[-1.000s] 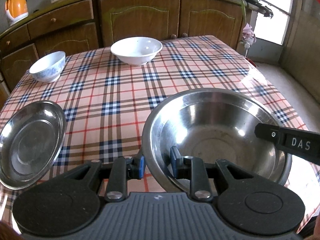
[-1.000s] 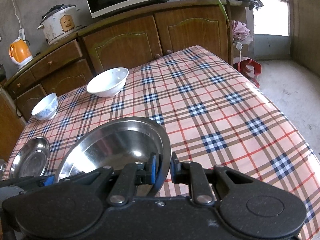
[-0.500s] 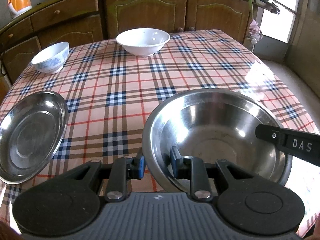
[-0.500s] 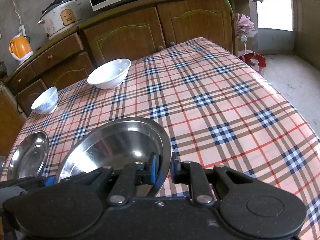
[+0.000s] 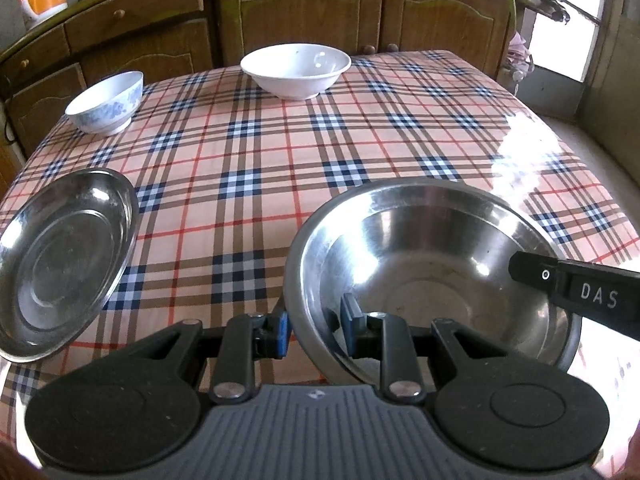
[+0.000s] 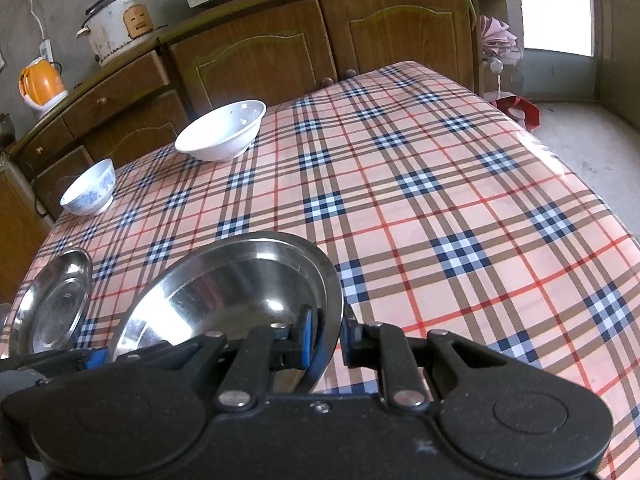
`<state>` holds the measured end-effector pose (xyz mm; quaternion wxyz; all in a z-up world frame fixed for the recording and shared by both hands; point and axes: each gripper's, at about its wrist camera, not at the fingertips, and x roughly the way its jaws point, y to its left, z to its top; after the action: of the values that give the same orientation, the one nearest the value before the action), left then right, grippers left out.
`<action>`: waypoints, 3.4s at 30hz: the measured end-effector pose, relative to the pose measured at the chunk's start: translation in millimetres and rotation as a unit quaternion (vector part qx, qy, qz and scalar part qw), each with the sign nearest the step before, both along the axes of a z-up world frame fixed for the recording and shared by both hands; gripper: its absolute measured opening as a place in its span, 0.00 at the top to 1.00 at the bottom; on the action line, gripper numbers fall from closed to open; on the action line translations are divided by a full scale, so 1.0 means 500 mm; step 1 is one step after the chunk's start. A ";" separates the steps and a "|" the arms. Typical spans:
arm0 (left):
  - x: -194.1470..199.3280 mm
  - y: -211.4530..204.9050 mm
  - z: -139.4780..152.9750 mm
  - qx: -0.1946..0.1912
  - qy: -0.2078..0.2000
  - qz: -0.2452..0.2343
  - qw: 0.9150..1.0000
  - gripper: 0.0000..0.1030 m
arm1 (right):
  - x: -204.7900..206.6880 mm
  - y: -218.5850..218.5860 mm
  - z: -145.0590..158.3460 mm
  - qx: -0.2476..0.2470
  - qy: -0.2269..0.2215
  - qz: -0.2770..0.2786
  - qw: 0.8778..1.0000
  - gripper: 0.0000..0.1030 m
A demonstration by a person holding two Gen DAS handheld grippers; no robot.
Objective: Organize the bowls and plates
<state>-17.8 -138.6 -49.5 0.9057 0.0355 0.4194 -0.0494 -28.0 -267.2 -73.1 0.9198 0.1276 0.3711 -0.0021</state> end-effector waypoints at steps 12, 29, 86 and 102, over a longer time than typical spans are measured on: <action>0.004 0.004 -0.007 0.002 0.003 0.003 1.000 0.73 | 0.007 0.007 -0.012 -0.003 0.006 0.006 1.000 0.81; 0.003 0.007 -0.006 -0.010 0.004 0.004 1.000 0.69 | 0.000 -0.001 -0.005 -0.007 -0.003 -0.005 1.000 0.73; -0.027 0.058 0.112 -0.024 -0.055 0.041 0.997 0.06 | -0.047 0.057 0.129 -0.020 -0.070 0.018 0.997 0.33; -0.025 0.063 0.110 -0.019 -0.054 0.048 0.997 0.05 | -0.040 0.065 0.121 -0.018 -0.064 0.022 0.998 0.33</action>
<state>-30.2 -107.0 5.3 0.9288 0.0003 0.3704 -0.0116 -47.9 -234.5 -12.5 0.9437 0.1022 0.3140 0.0194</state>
